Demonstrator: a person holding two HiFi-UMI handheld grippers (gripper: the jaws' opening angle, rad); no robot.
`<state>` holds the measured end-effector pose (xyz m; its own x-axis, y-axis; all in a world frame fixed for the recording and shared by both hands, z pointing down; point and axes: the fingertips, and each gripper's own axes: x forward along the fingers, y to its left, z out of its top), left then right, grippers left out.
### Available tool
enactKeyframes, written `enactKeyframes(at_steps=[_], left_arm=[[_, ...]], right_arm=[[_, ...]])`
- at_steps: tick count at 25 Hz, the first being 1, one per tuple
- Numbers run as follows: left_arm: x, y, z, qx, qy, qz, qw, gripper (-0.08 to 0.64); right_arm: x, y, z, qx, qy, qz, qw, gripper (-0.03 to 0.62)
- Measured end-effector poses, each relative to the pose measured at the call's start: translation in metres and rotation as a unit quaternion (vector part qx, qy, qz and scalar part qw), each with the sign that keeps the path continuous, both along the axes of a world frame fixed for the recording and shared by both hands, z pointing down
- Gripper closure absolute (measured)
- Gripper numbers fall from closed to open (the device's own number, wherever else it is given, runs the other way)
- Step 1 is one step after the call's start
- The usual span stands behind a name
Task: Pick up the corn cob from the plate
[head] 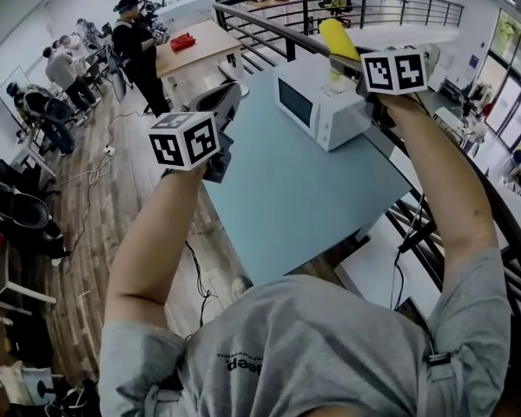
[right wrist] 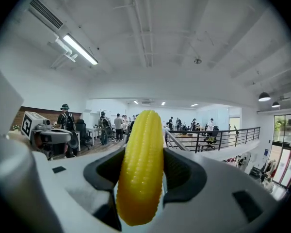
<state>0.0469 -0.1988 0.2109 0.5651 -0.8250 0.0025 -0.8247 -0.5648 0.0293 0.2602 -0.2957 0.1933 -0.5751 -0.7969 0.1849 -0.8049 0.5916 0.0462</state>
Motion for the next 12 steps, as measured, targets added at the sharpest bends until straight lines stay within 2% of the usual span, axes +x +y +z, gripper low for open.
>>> enactKeyframes(at_steps=[7, 12], left_arm=[[0.011, 0.025, 0.012, -0.004, 0.005, 0.043, 0.9991, 0.541], [0.009, 0.04, 0.026, -0.002, 0.006, 0.079, 0.9969, 0.541]], right_arm=[[-0.015, 0.04, 0.023, -0.012, 0.014, -0.023, 1.0, 0.339], [-0.039, 0.066, 0.057, -0.034, 0.022, -0.044, 0.998, 0.339]])
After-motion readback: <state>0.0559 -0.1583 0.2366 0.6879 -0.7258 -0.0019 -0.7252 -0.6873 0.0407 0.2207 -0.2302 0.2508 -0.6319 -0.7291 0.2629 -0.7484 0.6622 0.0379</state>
